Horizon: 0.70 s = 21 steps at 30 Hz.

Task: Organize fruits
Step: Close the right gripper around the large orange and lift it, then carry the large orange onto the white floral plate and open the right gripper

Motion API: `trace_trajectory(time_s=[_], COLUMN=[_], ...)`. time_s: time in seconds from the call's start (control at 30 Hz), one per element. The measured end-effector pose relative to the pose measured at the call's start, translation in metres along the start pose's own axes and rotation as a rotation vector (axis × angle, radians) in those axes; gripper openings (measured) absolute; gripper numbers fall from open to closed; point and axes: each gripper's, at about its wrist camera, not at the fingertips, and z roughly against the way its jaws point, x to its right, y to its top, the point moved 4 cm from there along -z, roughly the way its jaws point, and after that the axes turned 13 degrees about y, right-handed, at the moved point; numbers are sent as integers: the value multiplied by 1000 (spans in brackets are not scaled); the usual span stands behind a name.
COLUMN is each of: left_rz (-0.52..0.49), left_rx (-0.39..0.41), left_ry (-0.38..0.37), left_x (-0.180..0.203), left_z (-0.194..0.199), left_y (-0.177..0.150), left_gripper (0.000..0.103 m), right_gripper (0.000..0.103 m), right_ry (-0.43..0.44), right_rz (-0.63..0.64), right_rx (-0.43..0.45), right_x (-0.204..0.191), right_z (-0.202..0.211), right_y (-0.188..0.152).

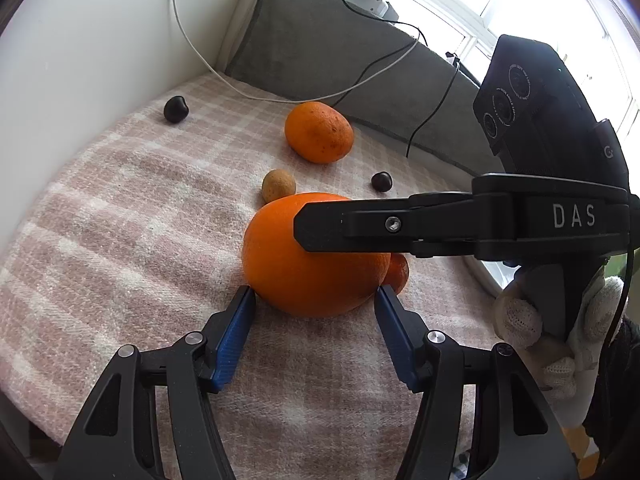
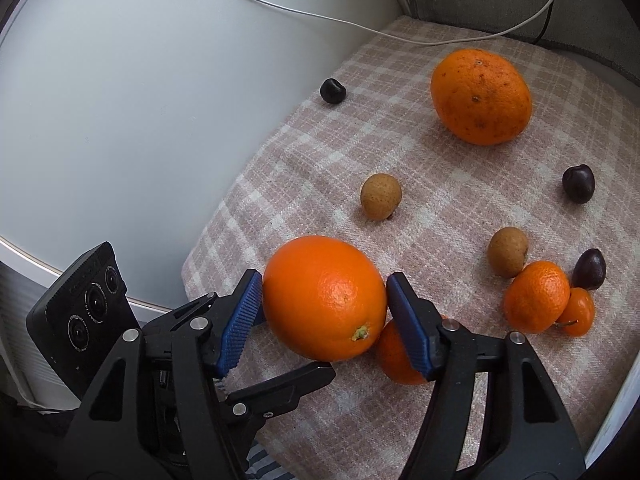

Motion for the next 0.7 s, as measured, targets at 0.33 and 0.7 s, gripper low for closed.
trace_trajectory(time_s=[0.33,0.7], left_rz=[-36,-112], left_rx=[46,66], left_ry=[-2,-62], left_x=[15,60], left_z=[19,25], left_y=[5,6], left_gripper=[61,61], right_gripper=[67,67], right_ry=[1,-54], right_rz=[27,25], right_rx=[53,151], right_x=[-18,-16], right_z=[23,77], right_y=[-2,-23])
